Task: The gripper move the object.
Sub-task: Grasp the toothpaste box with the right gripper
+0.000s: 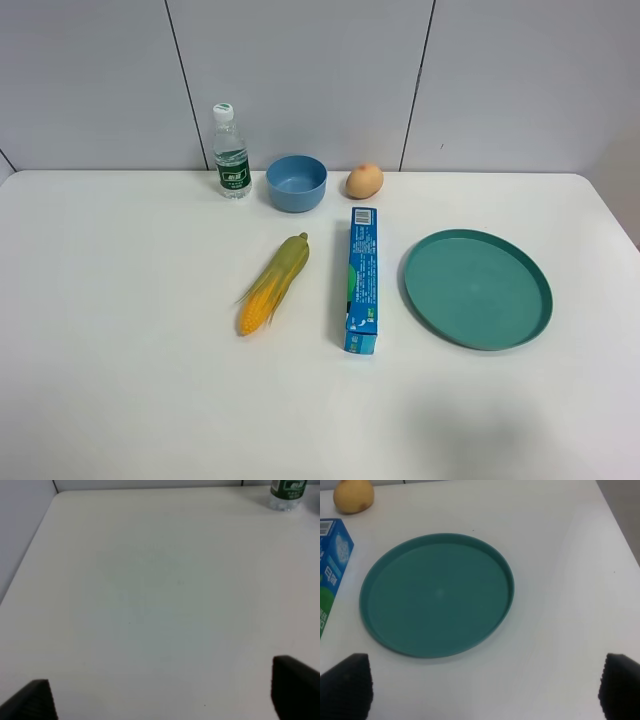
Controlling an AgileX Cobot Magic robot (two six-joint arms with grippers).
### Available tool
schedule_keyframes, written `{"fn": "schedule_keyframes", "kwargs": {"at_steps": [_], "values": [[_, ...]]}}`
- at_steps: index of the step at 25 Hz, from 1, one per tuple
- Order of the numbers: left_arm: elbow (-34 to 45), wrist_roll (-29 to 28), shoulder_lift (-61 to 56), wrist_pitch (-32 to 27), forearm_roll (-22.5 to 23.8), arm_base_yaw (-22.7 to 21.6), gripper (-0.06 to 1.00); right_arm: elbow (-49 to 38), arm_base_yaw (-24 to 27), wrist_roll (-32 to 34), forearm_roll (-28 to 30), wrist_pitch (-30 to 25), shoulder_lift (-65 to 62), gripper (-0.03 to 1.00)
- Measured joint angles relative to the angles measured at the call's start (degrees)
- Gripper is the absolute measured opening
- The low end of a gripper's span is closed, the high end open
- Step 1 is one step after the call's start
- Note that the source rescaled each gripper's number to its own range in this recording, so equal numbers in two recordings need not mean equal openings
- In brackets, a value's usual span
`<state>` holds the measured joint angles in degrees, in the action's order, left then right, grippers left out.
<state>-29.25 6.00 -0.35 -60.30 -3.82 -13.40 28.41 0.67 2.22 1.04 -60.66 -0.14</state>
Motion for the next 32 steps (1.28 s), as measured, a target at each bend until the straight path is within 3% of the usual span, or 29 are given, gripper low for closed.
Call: {"fn": "schedule_keyframes", "kwargs": {"at_steps": [32], "values": [[0.00, 0.00, 0.00, 0.00, 0.00, 0.00, 1.00, 0.88, 0.00, 0.18, -3.17, 0.41, 0.00, 0.99]]}}
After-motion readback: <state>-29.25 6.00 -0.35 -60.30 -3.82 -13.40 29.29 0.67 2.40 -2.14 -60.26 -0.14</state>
